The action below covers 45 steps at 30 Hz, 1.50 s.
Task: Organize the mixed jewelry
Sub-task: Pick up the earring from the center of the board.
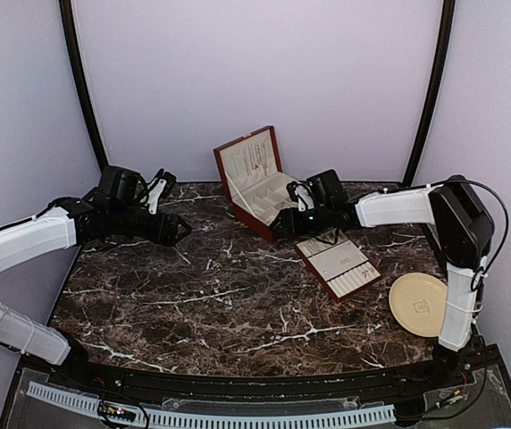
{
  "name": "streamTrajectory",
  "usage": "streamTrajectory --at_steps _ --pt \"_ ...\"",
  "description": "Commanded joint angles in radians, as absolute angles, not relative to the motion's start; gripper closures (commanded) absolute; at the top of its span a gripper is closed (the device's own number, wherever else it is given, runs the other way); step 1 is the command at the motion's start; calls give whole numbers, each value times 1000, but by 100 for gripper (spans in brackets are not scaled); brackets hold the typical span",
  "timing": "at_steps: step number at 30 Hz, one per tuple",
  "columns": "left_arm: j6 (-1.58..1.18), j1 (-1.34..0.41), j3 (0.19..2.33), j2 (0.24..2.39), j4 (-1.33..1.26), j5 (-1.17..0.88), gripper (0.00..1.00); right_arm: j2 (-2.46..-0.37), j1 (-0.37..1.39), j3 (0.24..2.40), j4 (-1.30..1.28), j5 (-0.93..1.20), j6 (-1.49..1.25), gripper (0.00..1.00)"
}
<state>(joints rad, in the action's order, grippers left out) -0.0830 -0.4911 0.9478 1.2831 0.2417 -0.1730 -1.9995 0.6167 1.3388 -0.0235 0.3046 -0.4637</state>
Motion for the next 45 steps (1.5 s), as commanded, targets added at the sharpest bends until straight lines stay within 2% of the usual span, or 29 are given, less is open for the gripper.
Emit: streamTrajectory --at_steps 1,11,22,34,38,45 --pt "-95 -495 957 1277 246 -150 22 -1879 669 1294 -34 220 -425 36" --pt "-117 -495 948 1242 247 -121 22 -1881 887 1307 -136 -36 -549 42" --pt "-124 -495 944 1206 252 -105 21 -2018 1039 1421 -184 -45 -631 43" --pt "-130 -495 944 1183 258 -103 20 -2133 1104 1576 -341 -143 -615 46" --pt "-130 -495 944 1177 258 -101 20 -2170 1121 1634 -385 -173 -604 52" --pt "-130 -495 944 1173 259 -92 20 -2208 1132 1683 -424 -208 -603 55"
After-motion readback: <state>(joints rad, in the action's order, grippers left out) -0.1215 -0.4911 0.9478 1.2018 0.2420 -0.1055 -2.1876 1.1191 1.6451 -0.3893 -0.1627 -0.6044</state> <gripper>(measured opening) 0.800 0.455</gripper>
